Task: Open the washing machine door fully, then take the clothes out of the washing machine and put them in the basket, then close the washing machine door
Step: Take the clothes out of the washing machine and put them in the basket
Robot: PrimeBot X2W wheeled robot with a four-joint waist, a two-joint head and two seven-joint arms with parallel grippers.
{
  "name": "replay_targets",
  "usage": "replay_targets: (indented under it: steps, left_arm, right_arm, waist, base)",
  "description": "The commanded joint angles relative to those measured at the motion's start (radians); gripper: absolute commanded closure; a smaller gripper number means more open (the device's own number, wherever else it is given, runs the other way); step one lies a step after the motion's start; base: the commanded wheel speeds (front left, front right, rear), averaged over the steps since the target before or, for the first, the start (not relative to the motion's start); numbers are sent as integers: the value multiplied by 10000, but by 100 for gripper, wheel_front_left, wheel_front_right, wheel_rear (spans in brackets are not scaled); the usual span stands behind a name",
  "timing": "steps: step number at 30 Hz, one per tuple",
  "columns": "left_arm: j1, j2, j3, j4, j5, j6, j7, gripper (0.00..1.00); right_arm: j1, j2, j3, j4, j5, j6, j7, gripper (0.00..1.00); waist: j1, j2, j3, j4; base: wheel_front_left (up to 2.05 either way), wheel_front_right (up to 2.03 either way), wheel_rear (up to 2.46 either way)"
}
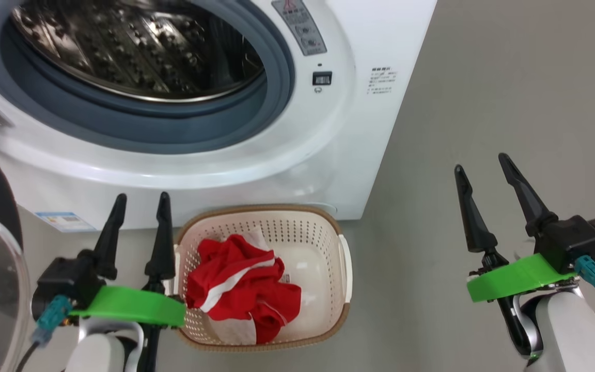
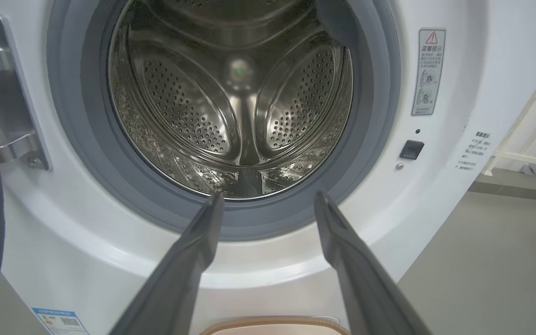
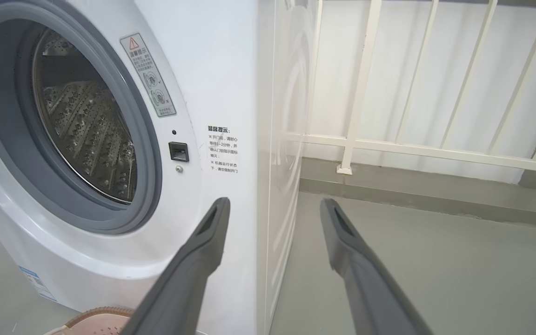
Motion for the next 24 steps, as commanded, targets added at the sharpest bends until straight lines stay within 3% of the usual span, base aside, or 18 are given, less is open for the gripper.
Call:
replay_targets:
  steps: [1, 12, 24]
  left_arm:
    - [221, 161, 382, -538, 194, 66, -81, 0]
    - [1595, 158, 473, -1627, 156, 252, -81, 0]
    - [2728, 157, 597, -2151, 319, 305, -82, 0]
  right_arm:
    - [76, 3, 127, -220, 149, 46, -63, 0]
    - [761, 3, 65, -30, -99, 46, -63, 0]
    - [1717, 3, 220, -707, 152, 46, -63, 0]
  waist:
    - [-1, -1, -376, 66]
    - [-1, -1, -1537, 57]
    - [-1, -1, -2200, -40]
  base:
    - [0, 0, 0]
    - [0, 0, 0]
    - [0, 0, 0]
